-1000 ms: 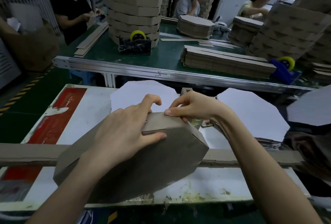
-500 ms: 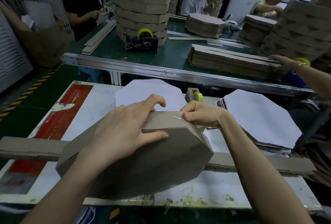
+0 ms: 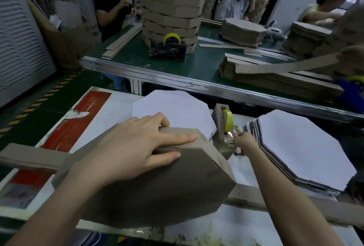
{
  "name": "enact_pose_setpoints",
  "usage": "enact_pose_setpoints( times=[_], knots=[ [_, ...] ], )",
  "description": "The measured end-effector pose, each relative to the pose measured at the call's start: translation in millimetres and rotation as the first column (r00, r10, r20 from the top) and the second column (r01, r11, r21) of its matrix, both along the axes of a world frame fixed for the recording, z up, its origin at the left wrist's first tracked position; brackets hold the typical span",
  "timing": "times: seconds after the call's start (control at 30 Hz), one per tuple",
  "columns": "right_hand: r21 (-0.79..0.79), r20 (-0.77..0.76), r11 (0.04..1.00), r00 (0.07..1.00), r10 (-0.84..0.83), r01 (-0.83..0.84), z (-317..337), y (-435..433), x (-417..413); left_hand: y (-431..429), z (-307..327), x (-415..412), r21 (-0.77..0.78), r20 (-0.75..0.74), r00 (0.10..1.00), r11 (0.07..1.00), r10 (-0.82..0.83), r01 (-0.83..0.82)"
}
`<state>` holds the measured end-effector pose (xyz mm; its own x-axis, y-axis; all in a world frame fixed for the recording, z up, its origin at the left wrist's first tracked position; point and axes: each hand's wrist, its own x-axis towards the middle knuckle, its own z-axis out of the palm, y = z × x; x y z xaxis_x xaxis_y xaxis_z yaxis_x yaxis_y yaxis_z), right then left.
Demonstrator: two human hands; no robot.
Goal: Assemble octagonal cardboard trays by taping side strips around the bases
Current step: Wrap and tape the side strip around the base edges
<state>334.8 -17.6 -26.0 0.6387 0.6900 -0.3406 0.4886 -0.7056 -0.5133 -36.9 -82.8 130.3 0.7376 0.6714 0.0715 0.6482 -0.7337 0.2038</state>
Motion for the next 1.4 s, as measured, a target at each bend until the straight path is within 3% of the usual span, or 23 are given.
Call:
enact_pose_setpoints(
  times=[0.1,0.2,0.33,0.53,0.7,1.0,1.1,1.23,1.4],
  knots=[
    [-0.043,-0.143,0.997,0.987,-0.075,0.069,-6,5,0,6,1,0,-0.012,0.011,1.000,1.000,-0.008,0.008],
    [-0.062,-0.164,0.995,0.983,-0.086,0.077,-12,15,2,9,-1,-1,0.007,0.018,1.000,1.000,-0.015,0.015],
    [0.032,-0.259,0.983,0.952,-0.165,0.180,-19,30,4,12,-3,0,0.017,0.020,1.000,1.000,-0.003,0.003],
    [0.117,-0.528,0.879,0.778,-0.339,0.462,-23,33,3,12,-3,-3,0.015,0.039,0.999,1.000,0.008,-0.009],
    [0.250,-0.665,0.748,0.671,-0.328,0.614,-40,-1,-4,13,-3,-2,0.024,0.021,1.000,1.000,0.000,-0.001],
    [0.332,-0.524,0.771,0.786,-0.328,0.543,-83,-37,2,14,-7,-5,0.017,0.084,0.996,1.000,0.001,-0.003],
    [0.300,-0.413,0.837,0.853,-0.318,0.457,-89,-51,1,11,-7,-5,-0.003,0.147,0.988,0.999,0.037,-0.037],
    [0.293,-0.278,0.948,0.960,-0.035,0.119,-52,-44,-25,9,-6,-5,0.041,0.188,0.976,0.992,0.107,-0.117],
    [0.399,-0.043,0.880,0.954,0.298,-0.257,43,-26,-75,3,-8,-5,0.197,0.208,0.967,0.962,0.148,-0.190]
  ],
)
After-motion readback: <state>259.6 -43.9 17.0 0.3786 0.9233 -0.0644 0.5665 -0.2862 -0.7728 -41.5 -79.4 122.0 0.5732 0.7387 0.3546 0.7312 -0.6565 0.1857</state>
